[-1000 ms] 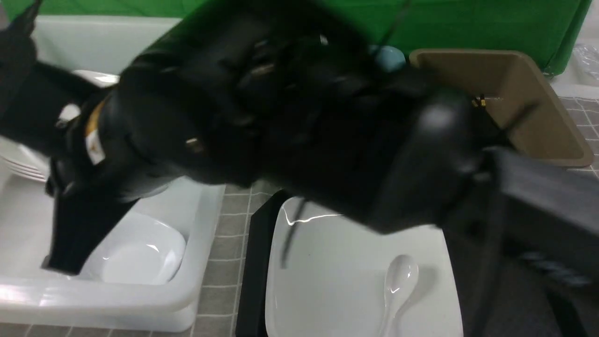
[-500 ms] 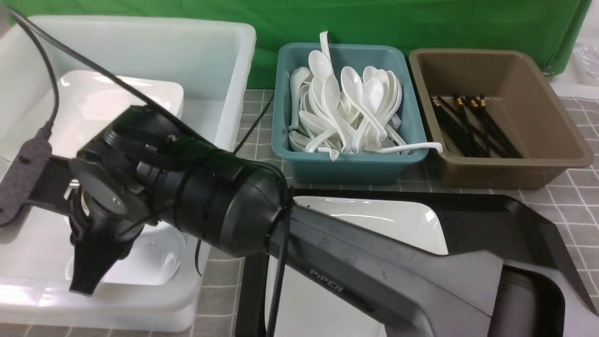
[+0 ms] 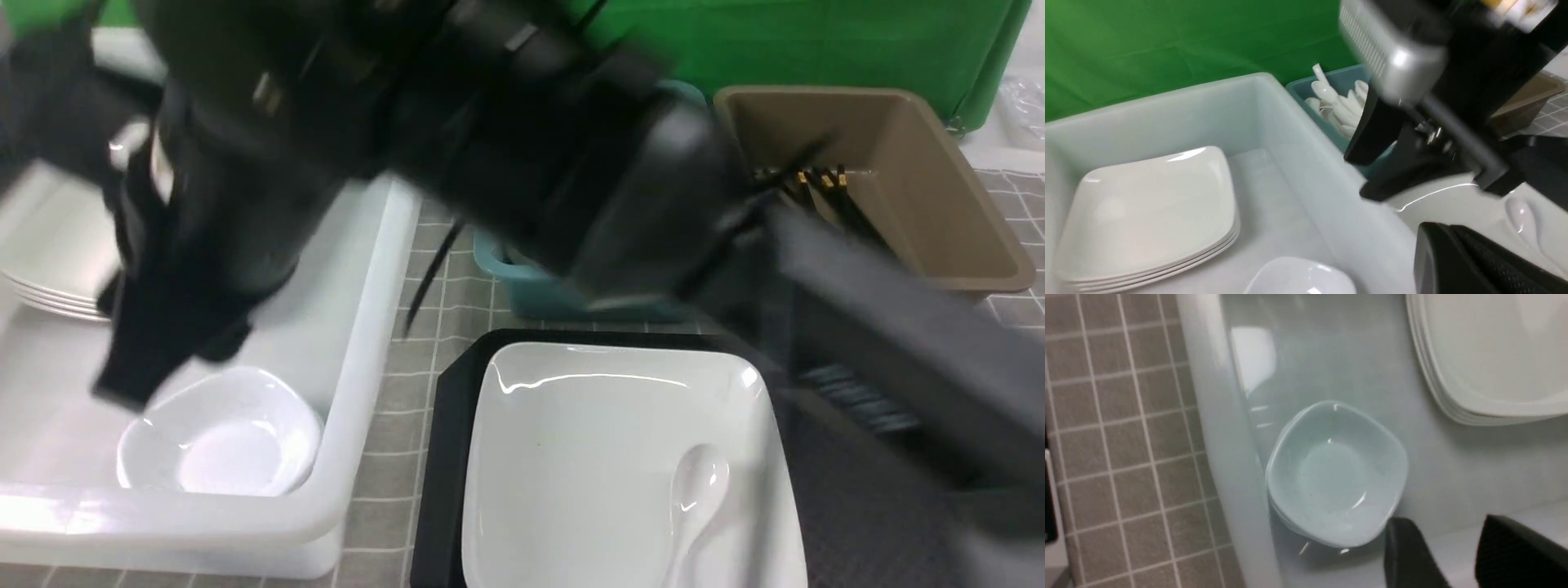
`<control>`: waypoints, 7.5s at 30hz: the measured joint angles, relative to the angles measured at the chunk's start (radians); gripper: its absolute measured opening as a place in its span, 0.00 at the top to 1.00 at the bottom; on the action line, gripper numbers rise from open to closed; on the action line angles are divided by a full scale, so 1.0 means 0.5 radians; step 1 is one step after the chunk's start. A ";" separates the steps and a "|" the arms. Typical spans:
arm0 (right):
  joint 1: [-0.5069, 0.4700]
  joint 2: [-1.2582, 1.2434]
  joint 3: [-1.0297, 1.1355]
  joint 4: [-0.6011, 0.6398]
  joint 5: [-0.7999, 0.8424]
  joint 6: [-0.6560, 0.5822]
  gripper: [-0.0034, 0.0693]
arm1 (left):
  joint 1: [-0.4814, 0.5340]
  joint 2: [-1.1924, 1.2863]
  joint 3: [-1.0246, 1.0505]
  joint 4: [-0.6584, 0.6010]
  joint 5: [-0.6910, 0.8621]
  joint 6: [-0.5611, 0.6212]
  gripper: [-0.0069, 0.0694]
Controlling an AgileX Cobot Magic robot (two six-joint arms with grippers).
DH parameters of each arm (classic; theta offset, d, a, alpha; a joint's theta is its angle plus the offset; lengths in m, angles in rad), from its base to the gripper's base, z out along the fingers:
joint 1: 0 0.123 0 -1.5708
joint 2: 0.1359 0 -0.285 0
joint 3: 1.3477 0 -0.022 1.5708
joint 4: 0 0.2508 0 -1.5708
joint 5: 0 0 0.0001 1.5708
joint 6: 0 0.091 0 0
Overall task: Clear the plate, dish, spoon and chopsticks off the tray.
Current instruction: Use the left arm to grab a soup spoon from the plate, then use the left arm to put the soup spoon into the small storage box in the middle, then use the left arm to grab a plate from the dinner plate
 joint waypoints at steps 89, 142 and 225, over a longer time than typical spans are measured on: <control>0.000 -3.643 3.339 -0.548 0.002 1.586 0.85 | 0.093 3.701 -2.203 -0.264 -0.788 0.105 0.29; 0.000 -3.643 3.339 -0.495 -0.885 1.540 0.83 | -0.811 2.326 0.346 0.133 -1.065 1.499 0.37; 0.000 -3.643 3.339 -0.399 -0.903 1.540 0.78 | -0.966 2.265 0.340 0.171 -1.291 1.391 0.85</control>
